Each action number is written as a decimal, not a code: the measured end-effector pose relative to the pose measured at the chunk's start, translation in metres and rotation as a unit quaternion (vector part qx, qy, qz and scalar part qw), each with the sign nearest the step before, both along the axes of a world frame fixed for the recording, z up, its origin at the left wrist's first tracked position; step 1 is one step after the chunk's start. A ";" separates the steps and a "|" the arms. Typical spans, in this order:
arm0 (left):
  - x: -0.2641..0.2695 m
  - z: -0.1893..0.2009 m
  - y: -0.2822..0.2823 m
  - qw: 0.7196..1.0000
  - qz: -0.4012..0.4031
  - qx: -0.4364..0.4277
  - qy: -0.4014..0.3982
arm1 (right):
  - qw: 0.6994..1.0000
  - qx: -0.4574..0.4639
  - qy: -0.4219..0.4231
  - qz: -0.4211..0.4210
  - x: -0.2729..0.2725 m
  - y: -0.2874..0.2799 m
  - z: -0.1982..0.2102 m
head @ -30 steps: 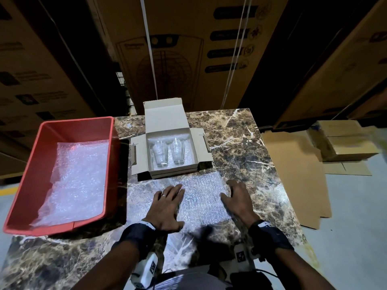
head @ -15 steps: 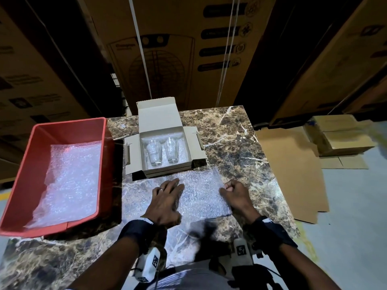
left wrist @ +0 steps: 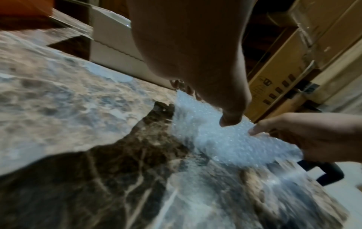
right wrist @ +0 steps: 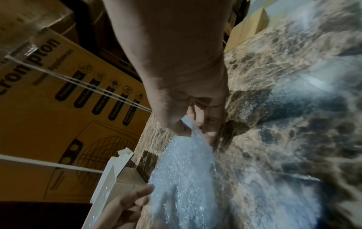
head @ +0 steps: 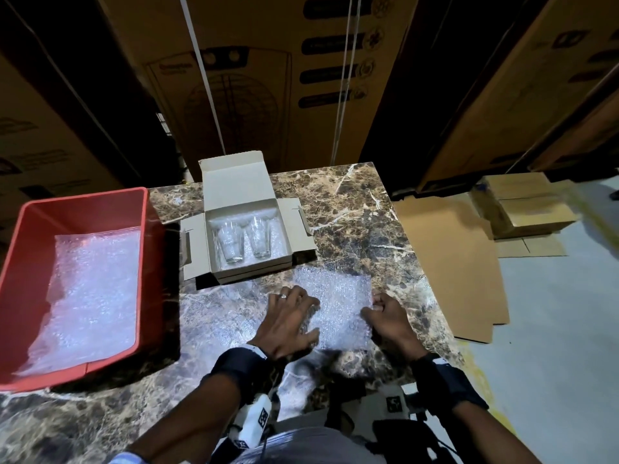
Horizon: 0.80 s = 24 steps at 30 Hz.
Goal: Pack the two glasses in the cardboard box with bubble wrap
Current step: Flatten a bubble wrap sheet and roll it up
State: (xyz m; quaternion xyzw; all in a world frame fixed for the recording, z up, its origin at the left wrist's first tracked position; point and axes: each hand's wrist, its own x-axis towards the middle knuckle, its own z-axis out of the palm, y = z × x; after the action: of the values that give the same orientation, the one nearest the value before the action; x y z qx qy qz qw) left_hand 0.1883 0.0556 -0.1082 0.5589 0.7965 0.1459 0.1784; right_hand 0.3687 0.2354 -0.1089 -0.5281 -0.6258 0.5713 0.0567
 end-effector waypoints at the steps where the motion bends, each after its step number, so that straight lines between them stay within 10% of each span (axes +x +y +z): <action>1: 0.006 0.003 0.004 1.000 -0.010 0.007 -0.008 | 1.000 -0.001 0.014 0.000 0.003 -0.001 0.000; 11: 0.058 0.013 0.044 0.995 -0.094 0.018 0.027 | 0.981 -0.138 0.034 -0.135 0.010 -0.026 -0.012; 24: 0.051 0.004 -0.008 0.997 -0.059 -0.036 0.042 | 0.986 -0.009 -0.002 0.167 0.027 -0.036 -0.011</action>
State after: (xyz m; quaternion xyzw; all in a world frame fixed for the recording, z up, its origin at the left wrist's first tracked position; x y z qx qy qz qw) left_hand 0.2396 0.0477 -0.1040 0.6039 0.7737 0.0829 0.1725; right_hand 0.3956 0.1992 -0.1202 -0.4173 -0.7002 0.5775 -0.0457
